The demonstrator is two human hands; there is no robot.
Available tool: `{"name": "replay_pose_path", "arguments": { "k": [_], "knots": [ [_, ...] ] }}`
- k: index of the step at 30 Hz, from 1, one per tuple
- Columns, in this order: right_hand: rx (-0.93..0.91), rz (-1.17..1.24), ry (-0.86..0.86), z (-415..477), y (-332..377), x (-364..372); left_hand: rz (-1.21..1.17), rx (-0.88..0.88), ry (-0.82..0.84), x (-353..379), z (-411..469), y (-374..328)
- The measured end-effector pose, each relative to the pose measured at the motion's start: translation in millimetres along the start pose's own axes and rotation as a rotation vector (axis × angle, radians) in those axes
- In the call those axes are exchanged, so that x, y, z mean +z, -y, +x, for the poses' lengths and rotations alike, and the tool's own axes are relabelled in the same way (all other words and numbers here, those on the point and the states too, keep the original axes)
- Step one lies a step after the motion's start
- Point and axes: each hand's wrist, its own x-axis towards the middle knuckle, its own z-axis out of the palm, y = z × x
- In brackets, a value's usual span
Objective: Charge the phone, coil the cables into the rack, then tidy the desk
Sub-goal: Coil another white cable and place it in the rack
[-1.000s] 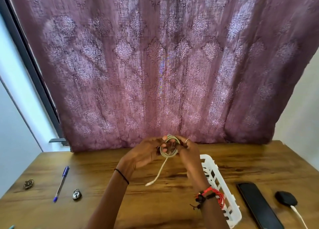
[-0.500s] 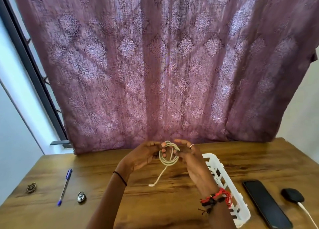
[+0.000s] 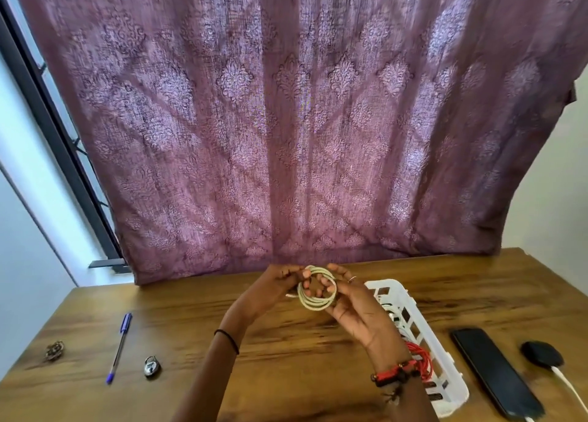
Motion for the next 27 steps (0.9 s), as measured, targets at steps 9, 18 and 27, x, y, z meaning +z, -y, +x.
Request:
{"name": "replay_pose_path", "arguments": {
  "k": [9, 18, 27],
  "knots": [
    [-0.607, -0.725, -0.154, -7.2, 4.0, 6.5, 0.146, 0.189, -0.115, 3.4, 7.9, -11.6],
    [-0.502, -0.659, -0.146, -16.7, 22.1, 6.5, 0.535, 0.438, -0.162, 10.8, 19.3, -16.9],
    [-0.281, -0.419, -0.047, -15.8, 35.7, -1.8, 0.683, 0.582, -0.232, 28.8, 22.4, -11.5]
  ]
}}
